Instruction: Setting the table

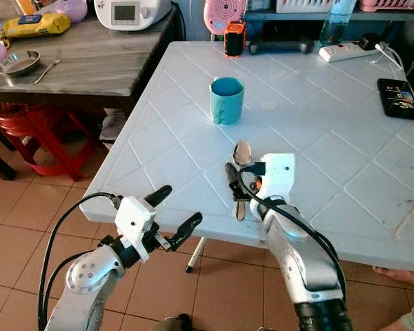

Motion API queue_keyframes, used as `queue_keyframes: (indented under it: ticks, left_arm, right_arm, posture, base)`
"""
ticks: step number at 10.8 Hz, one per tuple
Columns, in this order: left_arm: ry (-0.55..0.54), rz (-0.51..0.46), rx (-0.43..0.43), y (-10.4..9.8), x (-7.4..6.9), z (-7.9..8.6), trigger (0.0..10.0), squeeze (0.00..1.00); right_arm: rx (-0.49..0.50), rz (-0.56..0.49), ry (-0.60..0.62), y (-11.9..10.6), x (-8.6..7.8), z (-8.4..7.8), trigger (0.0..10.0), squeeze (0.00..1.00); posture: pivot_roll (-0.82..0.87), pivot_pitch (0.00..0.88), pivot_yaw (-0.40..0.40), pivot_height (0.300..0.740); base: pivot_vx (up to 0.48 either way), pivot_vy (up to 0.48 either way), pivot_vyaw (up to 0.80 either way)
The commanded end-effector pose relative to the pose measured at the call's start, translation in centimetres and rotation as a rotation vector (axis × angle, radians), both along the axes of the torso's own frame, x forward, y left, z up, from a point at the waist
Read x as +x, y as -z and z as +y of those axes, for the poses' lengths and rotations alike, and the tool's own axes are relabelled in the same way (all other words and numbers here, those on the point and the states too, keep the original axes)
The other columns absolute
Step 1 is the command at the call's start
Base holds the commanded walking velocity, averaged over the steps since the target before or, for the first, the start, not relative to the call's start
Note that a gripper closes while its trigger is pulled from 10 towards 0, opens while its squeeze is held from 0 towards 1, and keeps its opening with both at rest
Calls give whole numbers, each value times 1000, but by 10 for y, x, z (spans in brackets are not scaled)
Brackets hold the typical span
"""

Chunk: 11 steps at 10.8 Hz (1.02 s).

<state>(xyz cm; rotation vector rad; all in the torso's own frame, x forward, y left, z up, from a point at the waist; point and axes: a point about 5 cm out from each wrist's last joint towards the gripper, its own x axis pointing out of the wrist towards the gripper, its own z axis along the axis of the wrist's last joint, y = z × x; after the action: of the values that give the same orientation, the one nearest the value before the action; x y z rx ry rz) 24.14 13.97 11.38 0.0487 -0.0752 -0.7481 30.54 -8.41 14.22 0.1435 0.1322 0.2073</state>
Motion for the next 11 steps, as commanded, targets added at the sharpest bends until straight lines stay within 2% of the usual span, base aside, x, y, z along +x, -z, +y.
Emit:
queue_keyframes:
  ticks: [1, 4, 6, 8, 9, 10, 11]
  left_arm:
    - [-5, -4, 15, 1, 0, 1, 10000, 0]
    - [2, -12, 9, 0, -2, -3, 10000, 0]
    - [8, -14, 8, -2, -2, -6, 10000, 0]
    - [13, -12, 7, -2, -2, -8, 10000, 0]
    - [12, -11, 6, -2, -2, -9, 10000, 0]
    - [11, -9, 7, -1, -2, -9, 10000, 0]
    - [11, -6, 6, 0, -2, -9, 10000, 0]
  right_arm:
    - [39, 37, 6, 3, 0, 8, 10000, 0]
    - [52, 67, 14, 2, 4, 11, 10000, 0]
    - [79, 101, 14, -1, 10, 19, 10000, 0]
    - [55, 141, 13, -2, 13, 27, 10000, 0]
    - [11, 172, 15, 2, 14, 28, 4078, 0]
    - [-16, 198, 6, 6, 13, 28, 3569, 0]
    - [-51, 229, 11, 13, 12, 26, 0, 0]
  posture:
    - [-10, 155, 72, 740]
    - [-10, 157, 70, 740]
    - [-13, 158, 69, 740]
    - [-10, 159, 69, 740]
    - [-9, 159, 67, 740]
    - [-9, 156, 66, 740]
    - [-9, 155, 63, 740]
  base:
    - [0, 0, 0]
    - [0, 0, 0]
    - [0, 0, 0]
    - [0, 0, 0]
    - [0, 0, 0]
    - [0, 0, 0]
    - [0, 0, 0]
